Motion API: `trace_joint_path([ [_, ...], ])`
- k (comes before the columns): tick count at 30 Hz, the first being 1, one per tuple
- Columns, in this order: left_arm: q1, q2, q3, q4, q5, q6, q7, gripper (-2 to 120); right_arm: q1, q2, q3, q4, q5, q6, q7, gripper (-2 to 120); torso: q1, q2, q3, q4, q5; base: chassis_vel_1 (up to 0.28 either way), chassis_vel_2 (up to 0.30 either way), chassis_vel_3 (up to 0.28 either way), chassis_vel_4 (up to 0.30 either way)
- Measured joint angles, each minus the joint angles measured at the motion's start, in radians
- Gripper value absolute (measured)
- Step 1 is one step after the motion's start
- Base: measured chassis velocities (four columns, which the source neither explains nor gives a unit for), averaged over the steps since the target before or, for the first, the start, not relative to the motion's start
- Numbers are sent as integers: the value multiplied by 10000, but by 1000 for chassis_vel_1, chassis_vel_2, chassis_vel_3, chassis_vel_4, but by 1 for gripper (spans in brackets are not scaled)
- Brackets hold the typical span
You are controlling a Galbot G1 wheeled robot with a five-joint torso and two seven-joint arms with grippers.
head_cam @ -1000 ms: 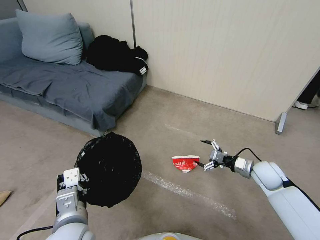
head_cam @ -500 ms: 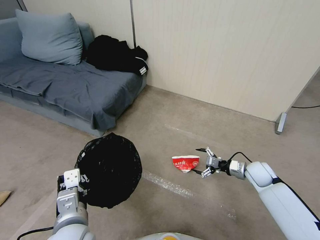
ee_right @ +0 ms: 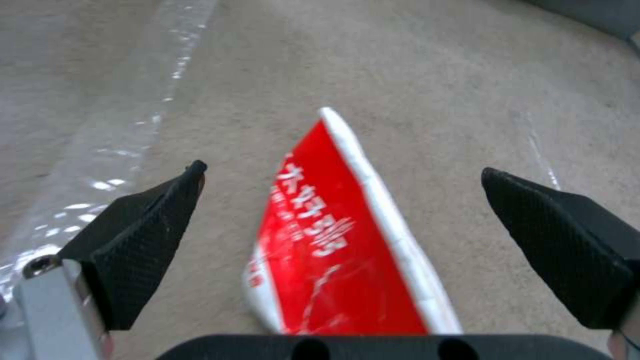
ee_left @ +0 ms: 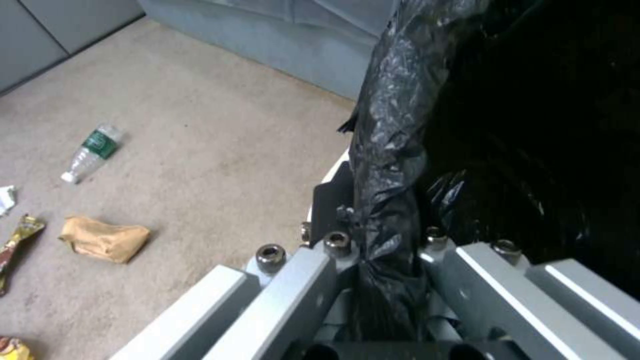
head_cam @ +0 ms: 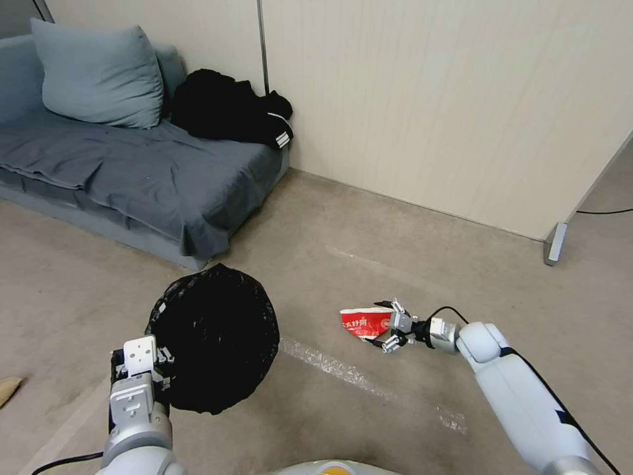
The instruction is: Pick up the trash bin, then pick up the garbage from the floor and place it into the trash bin.
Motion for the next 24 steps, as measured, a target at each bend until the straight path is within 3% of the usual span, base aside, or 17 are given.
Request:
trace_joint_path([
  [14,145,-160,65,2,219,-138,-10,0,1403,646,545,-2457,-704,0,262,98,0,0,0,-1,0,0,0,0,0],
  [18,151,-197,113,8,282,-157,-14,0,1367,723,593,-2712,-627,-45,274,86,0,0,-1,-1,1,0,0,0,0],
  [21,152,-206,175,9,318,-164,-17,0,1193,815,594,-2751,-574,-93,276,70,0,0,-1,-1,4,0,0,0,0],
  [24,153,-206,177,9,319,-166,-20,0,1164,826,594,-2752,-565,-99,276,69,0,0,-1,0,3,0,0,0,0],
])
